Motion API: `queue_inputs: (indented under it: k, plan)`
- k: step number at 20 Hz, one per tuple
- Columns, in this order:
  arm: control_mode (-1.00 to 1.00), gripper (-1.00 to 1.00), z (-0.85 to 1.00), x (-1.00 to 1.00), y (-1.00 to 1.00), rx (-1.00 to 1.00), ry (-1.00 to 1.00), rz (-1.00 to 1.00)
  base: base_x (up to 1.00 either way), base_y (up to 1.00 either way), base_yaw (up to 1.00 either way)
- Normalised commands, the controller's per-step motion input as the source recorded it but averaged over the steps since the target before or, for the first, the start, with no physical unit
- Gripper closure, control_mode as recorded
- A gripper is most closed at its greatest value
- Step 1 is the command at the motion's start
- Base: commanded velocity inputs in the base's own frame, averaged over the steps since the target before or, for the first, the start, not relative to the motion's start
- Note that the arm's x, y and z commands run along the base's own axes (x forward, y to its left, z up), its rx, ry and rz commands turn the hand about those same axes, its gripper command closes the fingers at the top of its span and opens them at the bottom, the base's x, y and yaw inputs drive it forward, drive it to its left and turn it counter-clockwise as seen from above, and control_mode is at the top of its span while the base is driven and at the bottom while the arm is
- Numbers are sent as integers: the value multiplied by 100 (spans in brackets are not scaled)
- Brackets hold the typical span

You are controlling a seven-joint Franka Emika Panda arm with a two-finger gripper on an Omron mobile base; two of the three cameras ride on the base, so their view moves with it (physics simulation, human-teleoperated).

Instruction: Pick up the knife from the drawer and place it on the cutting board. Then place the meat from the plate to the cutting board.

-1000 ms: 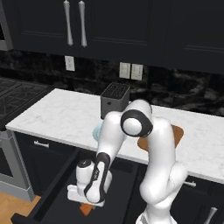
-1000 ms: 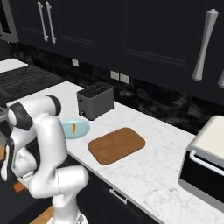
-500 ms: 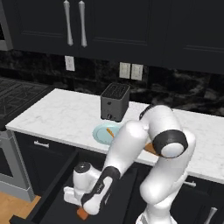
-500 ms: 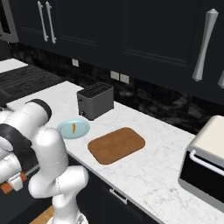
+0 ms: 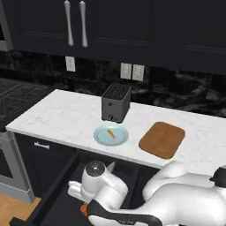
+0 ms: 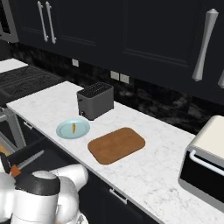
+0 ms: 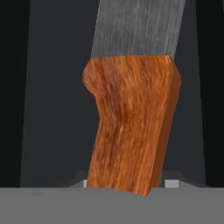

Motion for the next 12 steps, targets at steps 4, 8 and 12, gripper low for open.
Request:
queue_inputs:
  k: [4, 8, 12]
  plan:
    - [-100, 100, 100, 0, -4, 0, -14, -17, 0, 0, 0]
    - [-100, 100, 100, 37, -23, 0, -4, -25, 0, 0, 0]
    - [-100, 100, 81, 83, -60, 0, 5, -31, 0, 0, 0]
